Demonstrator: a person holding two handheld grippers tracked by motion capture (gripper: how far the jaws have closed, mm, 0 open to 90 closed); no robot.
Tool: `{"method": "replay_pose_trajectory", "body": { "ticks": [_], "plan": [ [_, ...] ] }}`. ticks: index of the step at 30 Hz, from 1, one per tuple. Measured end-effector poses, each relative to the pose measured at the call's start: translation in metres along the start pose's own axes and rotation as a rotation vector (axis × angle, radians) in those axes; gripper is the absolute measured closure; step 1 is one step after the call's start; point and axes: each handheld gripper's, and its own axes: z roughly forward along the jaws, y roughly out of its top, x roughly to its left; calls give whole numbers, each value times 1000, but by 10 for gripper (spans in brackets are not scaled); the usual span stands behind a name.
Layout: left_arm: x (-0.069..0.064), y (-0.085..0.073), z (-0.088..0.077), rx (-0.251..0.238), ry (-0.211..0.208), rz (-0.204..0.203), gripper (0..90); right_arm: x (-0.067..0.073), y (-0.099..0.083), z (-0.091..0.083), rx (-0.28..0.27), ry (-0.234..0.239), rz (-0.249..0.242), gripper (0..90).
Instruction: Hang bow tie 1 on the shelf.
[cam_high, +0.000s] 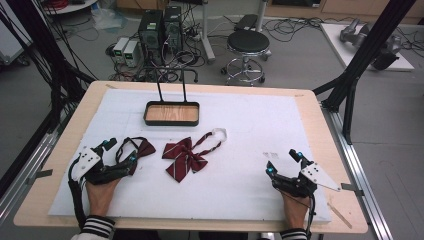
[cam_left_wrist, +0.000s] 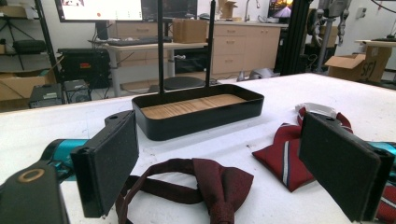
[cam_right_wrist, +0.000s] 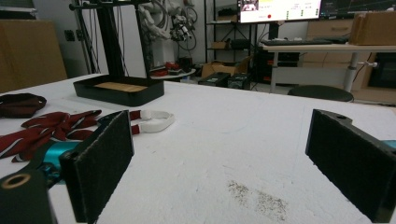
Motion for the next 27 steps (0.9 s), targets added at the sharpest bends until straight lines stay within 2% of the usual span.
{"method": "replay_pose_trajectory", "body": {
  "ticks": [12,16,23,27],
  "plan": [
    [0,0,0,1,5,6,132,0,0,0,0,-1,7,69],
    [0,0,1,4,10,-12,132,-1,0,0,-3,0,2,69],
    [1,1,1,7,6,-14,132,-1,0,0,-4,4,7,69],
    [4,3,1,35,3,-20,131,-1,0,0,-5,4,6,69]
  ]
}}
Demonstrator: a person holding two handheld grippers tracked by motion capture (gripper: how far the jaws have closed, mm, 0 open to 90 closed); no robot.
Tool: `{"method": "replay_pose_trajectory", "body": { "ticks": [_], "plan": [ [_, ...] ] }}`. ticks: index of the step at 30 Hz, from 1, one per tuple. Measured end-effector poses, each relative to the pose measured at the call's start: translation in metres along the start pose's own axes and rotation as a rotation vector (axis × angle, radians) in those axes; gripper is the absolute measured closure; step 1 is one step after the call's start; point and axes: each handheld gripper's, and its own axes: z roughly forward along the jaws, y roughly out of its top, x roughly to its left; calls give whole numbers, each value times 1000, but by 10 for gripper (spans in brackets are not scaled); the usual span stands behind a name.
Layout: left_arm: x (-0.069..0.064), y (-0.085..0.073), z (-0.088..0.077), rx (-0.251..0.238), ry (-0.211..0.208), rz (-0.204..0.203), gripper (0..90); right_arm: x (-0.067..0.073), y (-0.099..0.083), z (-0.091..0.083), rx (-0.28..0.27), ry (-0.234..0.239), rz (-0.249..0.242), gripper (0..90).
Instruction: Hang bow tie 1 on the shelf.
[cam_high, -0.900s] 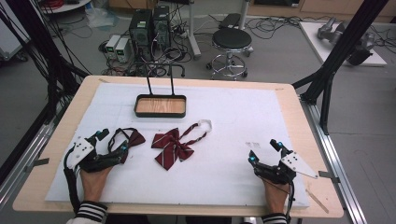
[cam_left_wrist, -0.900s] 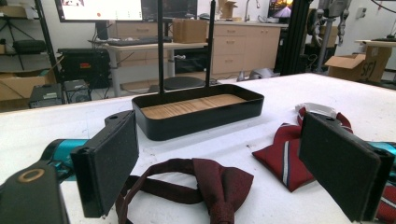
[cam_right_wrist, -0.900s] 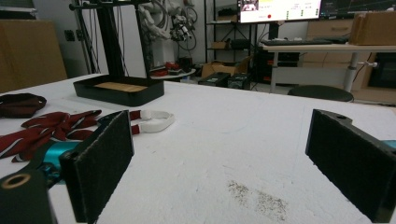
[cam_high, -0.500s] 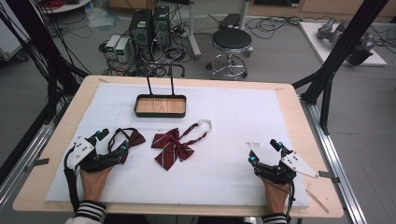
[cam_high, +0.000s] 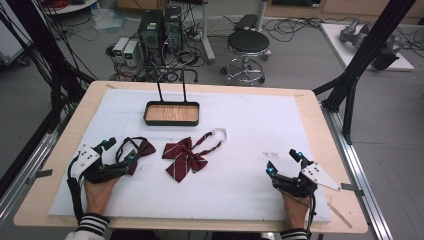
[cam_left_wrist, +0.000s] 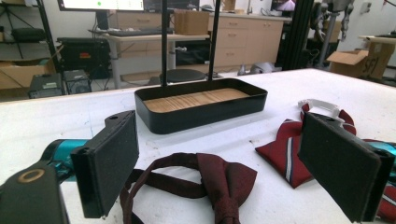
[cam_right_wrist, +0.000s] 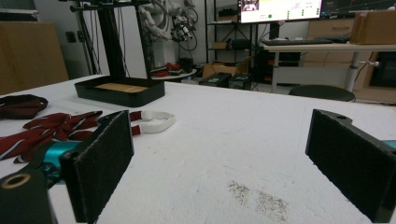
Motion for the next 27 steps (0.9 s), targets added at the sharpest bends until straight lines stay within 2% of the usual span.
{"method": "replay_pose_trajectory", "body": {
  "ticks": [4,6,8,12,13,15,16,17,19,22,27],
  "plan": [
    [3,14,-1,14,-14,8,129,0,0,0,-1,1,-2,69],
    [5,31,-2,15,-29,21,129,0,0,0,-1,1,-2,69],
    [5,38,-1,15,-33,23,129,0,0,0,-2,0,-3,69],
    [3,60,4,35,-62,53,129,0,0,0,-3,0,-5,69],
    [1,69,8,54,-77,69,129,0,0,0,-3,-1,-5,69],
    [0,73,10,68,-83,76,129,0,0,0,-4,-2,-6,69],
    [-2,79,15,100,-102,86,129,0,0,0,-3,-2,-6,69],
    [-2,79,15,100,-102,86,129,1,0,0,-2,-1,-2,69],
    [-7,86,22,133,-131,100,129,1,0,-1,-1,-1,-2,69],
    [-10,90,28,149,-151,107,129,1,0,-1,-1,-1,-2,69],
    [-21,97,46,216,-208,124,129,1,0,-1,-1,-2,-4,69]
  ]
}}
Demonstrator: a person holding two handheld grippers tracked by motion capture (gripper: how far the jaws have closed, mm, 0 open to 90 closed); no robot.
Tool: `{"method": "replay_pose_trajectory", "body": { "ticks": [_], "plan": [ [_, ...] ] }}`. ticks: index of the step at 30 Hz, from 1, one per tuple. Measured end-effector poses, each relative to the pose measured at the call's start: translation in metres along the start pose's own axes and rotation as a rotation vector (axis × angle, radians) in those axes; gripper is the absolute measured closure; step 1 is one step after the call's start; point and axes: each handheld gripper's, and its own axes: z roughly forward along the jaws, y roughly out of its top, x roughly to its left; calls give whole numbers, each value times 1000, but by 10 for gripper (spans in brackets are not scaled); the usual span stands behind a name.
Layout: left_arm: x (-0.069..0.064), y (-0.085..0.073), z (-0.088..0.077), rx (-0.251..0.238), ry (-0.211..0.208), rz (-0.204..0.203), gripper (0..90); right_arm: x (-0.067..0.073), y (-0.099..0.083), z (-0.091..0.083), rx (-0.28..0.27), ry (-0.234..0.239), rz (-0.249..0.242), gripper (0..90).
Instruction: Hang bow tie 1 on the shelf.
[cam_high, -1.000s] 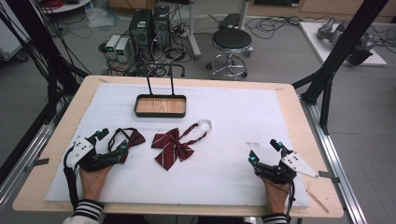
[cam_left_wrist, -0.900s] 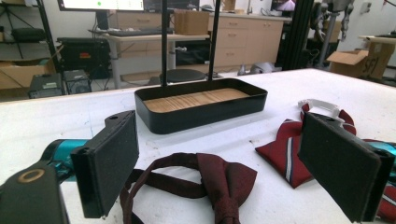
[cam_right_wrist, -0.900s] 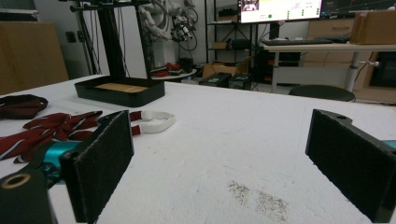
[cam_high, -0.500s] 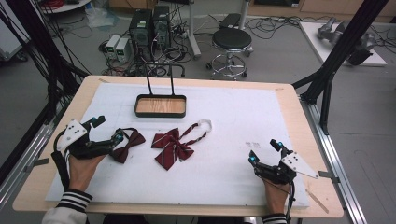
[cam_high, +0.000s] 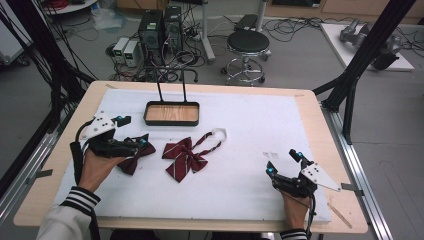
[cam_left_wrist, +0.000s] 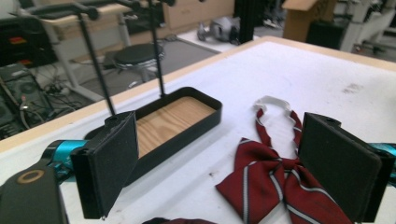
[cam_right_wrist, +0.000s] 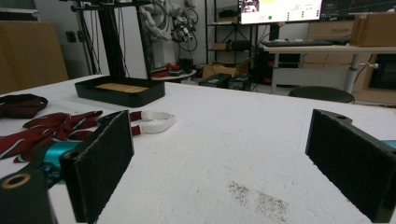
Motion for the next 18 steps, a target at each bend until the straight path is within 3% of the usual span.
{"method": "replay_pose_trajectory", "body": {
  "ticks": [6,13,18],
  "plan": [
    [-8,8,15,57,-49,31,129,0,0,0,1,-1,-3,69],
    [-19,13,40,179,-136,58,130,-1,0,0,-2,0,-3,69],
    [-28,17,60,233,-195,63,131,-1,0,0,-2,0,-4,69]
  ]
}}
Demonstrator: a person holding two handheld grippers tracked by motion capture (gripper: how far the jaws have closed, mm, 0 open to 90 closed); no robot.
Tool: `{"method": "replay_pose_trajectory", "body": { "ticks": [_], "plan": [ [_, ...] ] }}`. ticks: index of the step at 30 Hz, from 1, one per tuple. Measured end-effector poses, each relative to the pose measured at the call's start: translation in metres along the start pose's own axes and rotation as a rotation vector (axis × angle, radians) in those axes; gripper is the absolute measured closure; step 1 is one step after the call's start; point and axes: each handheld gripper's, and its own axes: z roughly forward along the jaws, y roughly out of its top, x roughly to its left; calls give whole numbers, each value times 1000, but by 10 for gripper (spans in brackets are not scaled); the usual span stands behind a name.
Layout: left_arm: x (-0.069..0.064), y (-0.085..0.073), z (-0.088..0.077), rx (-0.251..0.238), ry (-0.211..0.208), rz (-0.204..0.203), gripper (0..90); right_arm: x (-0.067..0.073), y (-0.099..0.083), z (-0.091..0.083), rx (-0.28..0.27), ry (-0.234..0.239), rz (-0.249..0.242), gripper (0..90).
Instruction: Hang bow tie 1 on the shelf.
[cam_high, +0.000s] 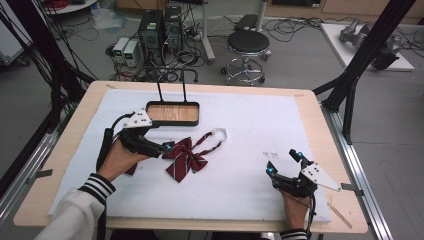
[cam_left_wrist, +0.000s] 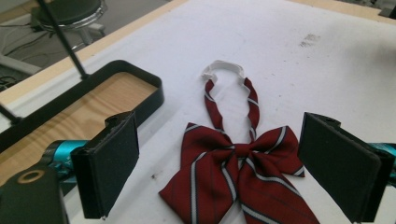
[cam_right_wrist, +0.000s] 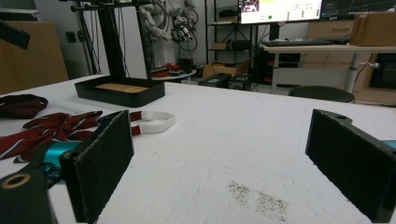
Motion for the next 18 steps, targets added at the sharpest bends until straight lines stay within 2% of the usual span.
{"method": "replay_pose_trajectory", "body": {
  "ticks": [5,8,15,18],
  "plan": [
    [-4,5,11,41,-6,26,132,0,0,0,1,0,2,69],
    [-6,8,18,62,-15,15,133,0,0,0,2,2,7,69],
    [-11,6,40,180,-12,18,136,0,0,0,5,3,9,69],
    [-13,6,49,206,-13,14,136,0,0,0,8,1,10,69]
  ]
}}
